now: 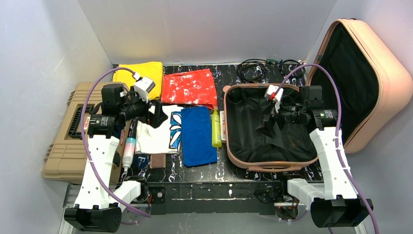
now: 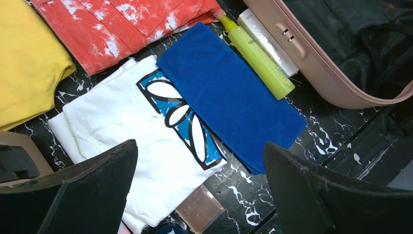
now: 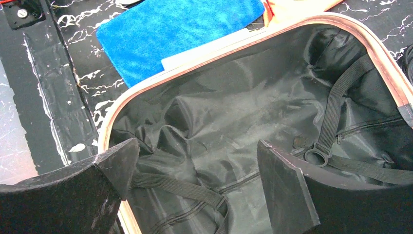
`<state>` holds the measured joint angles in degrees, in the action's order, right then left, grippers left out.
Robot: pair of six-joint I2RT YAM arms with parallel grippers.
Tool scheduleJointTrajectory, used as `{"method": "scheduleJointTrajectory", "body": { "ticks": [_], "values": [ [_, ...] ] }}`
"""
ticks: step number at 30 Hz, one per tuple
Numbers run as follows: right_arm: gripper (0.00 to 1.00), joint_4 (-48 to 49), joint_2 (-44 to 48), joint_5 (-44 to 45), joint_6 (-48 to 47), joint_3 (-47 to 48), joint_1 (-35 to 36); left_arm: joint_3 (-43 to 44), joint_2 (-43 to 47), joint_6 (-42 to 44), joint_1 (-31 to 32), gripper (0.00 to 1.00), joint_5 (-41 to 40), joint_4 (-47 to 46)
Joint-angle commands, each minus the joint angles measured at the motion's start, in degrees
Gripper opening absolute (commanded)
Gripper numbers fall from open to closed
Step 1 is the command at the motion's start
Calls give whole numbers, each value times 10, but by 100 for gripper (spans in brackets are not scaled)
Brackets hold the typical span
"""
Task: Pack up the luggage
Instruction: Pick up the clothes at the center of the board.
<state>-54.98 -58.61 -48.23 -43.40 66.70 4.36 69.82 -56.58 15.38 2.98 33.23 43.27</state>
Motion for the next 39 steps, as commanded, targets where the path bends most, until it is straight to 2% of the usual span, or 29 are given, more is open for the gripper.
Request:
{"method": "scheduleJointTrajectory", "body": {
  "ticks": [1,10,16,19,21,27,31,35,39],
  "values": [
    [100,29,6,-14,18,-7,0,-2,1,-16,-2,99,-6,-12],
    [100,56,1,-21,46,-12,0,0,-3,1,-2,99,8,-12],
    [100,191,-34,24,226,-8,1,25,-23,30,2,99,0,-14],
    [100,200,-83,25,269,24,2,50,-48,40,19,99,-32,-20],
    [100,206,-121,40,303,53,2,69,-74,45,45,99,-76,-27],
    [100,261,-241,109,408,169,12,115,-182,53,175,99,-288,-82],
    [100,291,-337,130,483,274,15,159,-279,35,218,99,-355,-127],
    [100,353,-412,141,559,323,16,179,-355,38,248,99,-335,-173],
    [100,379,-498,131,614,390,20,157,-406,86,275,99,-286,-239]
  ]
}}
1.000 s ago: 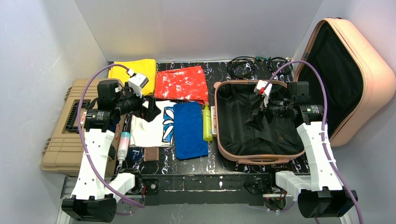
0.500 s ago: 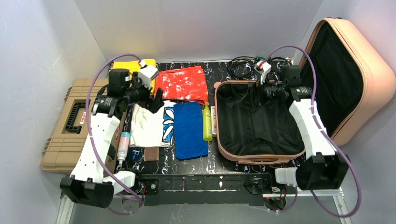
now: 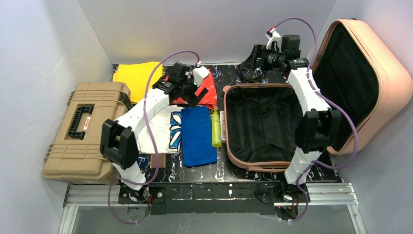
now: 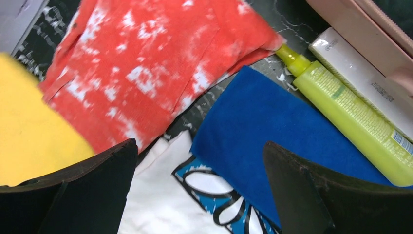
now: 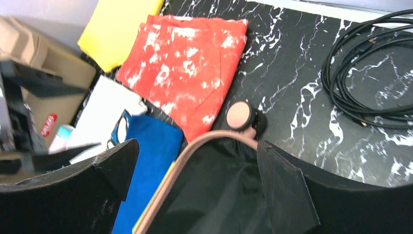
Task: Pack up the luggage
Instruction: Pick up the clothes at the center of the board.
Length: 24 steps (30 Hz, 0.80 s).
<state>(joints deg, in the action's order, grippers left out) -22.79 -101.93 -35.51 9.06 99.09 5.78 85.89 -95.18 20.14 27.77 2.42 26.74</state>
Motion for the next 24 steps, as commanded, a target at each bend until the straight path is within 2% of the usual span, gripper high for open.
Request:
{"method": "scheduleJointTrajectory", "body": {
  "ticks": [1,4,10,15,21,24],
  "values": [
    [100,57,-90,0,99,93,9,-16,-28,54,31,99,30,-98],
    [100,47,-164,9,125,179,21,-51,-55,82,38,99,43,-183],
    [100,29,-285,67,135,331,55,-40,-119,118,48,99,43,-214],
    [100,39,-339,109,115,370,81,-49,-150,128,49,99,30,-243],
    [100,47,-385,127,109,372,104,-59,-184,137,49,99,33,-264],
    [100,49,-401,128,109,373,111,-53,-204,141,49,93,35,-280]
  ]
}}
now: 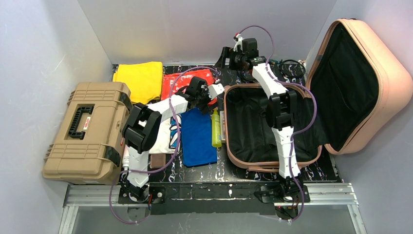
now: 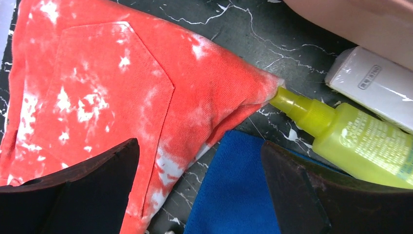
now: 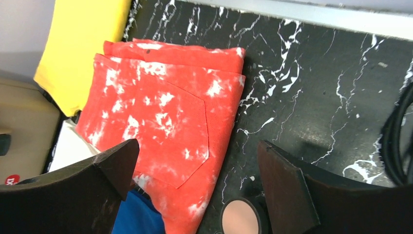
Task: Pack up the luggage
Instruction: Pick up the clothes at the center of the board.
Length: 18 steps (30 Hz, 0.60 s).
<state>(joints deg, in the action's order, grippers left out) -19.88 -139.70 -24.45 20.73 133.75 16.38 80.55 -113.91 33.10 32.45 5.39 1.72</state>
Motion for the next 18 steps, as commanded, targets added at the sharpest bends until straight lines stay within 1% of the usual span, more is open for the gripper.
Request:
{"method": "scheduleJointTrajectory", "body": {
  "ticks": [1,8,15,18],
  "values": [
    [100,19,-27,16,-8,28,6,5,-23,12,2,92,4,-31],
    [100,6,-38,12,-10,30,6,31,-57,21,2,86,4,-36],
    [100,8,-45,12,-3,19,6,55,-83,33,6,85,7,-37],
    [100,12,-50,15,0,19,7,60,-91,47,10,80,9,-35]
  ]
}}
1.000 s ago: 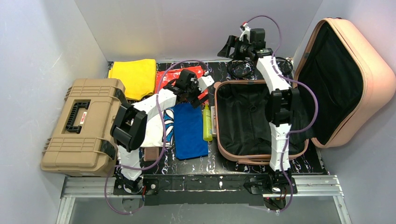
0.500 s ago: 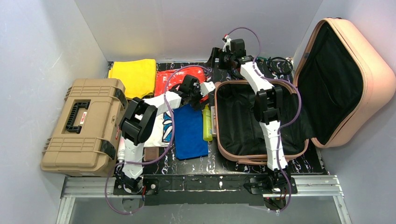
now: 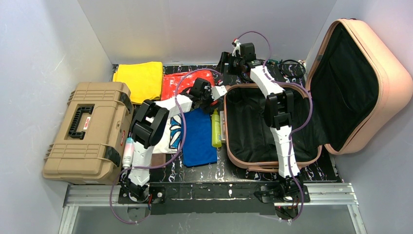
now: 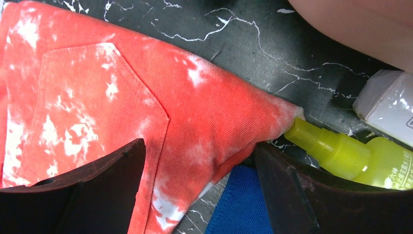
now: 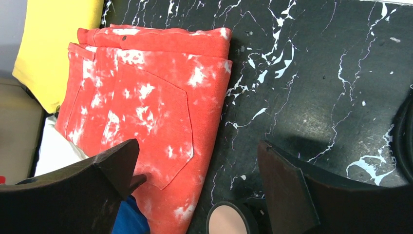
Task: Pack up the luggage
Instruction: Pick up the clothes at the center of the board.
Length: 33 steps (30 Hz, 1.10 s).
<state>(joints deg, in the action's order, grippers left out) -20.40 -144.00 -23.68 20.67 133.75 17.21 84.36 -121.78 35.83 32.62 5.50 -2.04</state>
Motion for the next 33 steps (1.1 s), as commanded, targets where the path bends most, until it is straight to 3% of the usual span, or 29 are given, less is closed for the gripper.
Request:
{"method": "scheduleJointTrajectory", "body": {
  "ticks": [1,6,9,13,21,33],
  "values": [
    [100,18,-10,9,1,20,-1,23,-15,23,9,78,7,2],
    [100,19,-21,10,1,25,3,32,-26,37,13,57,14,8],
    [100,19,-26,6,2,27,5,38,-34,34,13,29,9,14],
    [100,22,-24,-2,7,24,8,40,-31,23,13,0,-5,12],
    [100,49,-8,-38,64,9,14,34,21,-47,-13,0,-15,17],
    [100,78,24,-62,106,-11,33,3,92,-156,-88,0,58,26]
  ]
}}
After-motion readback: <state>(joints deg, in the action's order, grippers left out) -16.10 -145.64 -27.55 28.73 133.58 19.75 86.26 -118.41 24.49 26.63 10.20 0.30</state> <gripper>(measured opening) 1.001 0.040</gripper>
